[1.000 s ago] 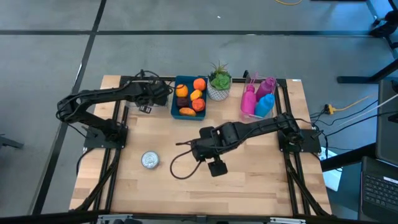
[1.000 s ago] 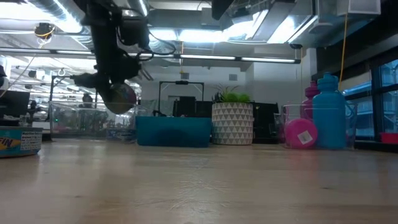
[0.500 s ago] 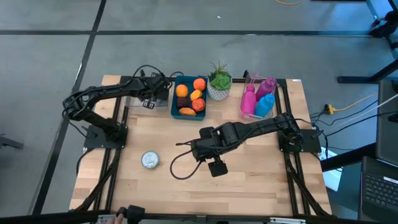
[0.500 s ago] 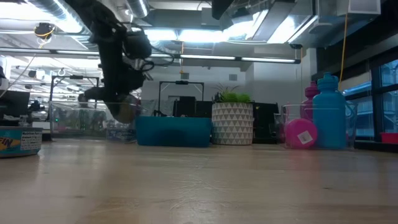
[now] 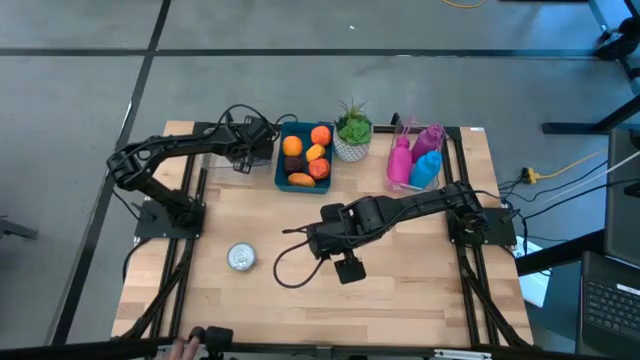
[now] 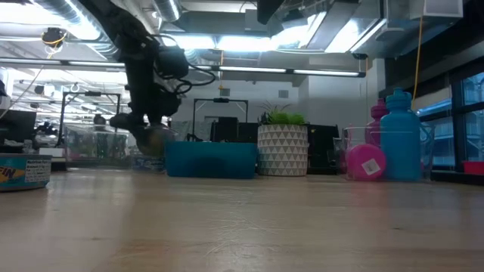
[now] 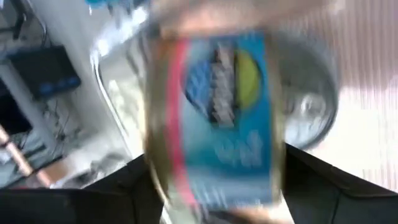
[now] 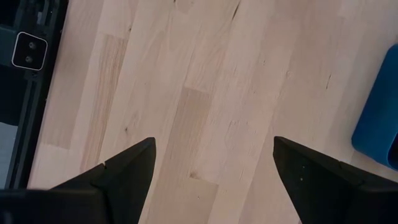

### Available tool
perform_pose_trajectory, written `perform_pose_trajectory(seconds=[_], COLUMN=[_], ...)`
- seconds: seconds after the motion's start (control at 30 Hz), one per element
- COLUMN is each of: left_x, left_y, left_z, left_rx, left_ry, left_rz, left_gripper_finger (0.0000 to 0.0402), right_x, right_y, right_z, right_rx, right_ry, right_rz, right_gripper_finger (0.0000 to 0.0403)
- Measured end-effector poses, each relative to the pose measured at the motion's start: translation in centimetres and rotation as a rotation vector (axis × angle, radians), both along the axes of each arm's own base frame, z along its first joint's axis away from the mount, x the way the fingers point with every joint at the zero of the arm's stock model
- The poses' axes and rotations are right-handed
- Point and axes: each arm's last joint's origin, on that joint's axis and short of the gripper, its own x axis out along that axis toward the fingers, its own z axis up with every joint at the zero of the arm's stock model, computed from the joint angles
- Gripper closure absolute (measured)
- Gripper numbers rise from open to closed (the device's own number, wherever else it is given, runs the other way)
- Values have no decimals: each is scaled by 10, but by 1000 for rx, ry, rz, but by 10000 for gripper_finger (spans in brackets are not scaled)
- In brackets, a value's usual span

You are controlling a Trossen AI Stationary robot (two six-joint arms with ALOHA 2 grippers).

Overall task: Pick & Place Food Item
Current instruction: Stack the blue and pink tuna can on top of the blue tuna can into the left transparent bin, then stack the light blue tuna can on top of the blue and pink tuna can into the left transparent bin

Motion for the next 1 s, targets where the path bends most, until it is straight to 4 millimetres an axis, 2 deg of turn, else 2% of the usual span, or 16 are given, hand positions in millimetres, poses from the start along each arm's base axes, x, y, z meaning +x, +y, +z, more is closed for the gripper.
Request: perform_pose_trajectory(seconds=[0.13, 0.27, 0.53, 0.67, 0.8, 0.93, 1.0], left_x=[-2, -9, -6, 0, 1, -2, -3], left_y=[-5, -14, -27, -33, -34, -33, -37], left_z=[-1, -5, 1, 19, 45, 72, 90], left_rx=[33, -69, -157, -171, -110, 2, 11], left_ry=[53, 94, 12, -92, -173, -232, -316], left_rz=[74, 101, 64, 25, 21, 72, 113], left_gripper_finger=[126, 128, 139, 144, 146, 146, 146], right_x=[0, 0, 0, 0, 1, 1, 0], right_y=[0, 0, 0, 0, -1, -1, -2], right_z=[0, 0, 0, 0, 0, 0, 0], right_rx=[0, 0, 0, 0, 0, 0, -5], right_ry=[0, 0, -1, -1, -1, -1, -1], right_rz=[0, 0, 0, -1, -3, -3, -6], right_gripper_finger=[82, 82, 82, 82, 82, 82, 82])
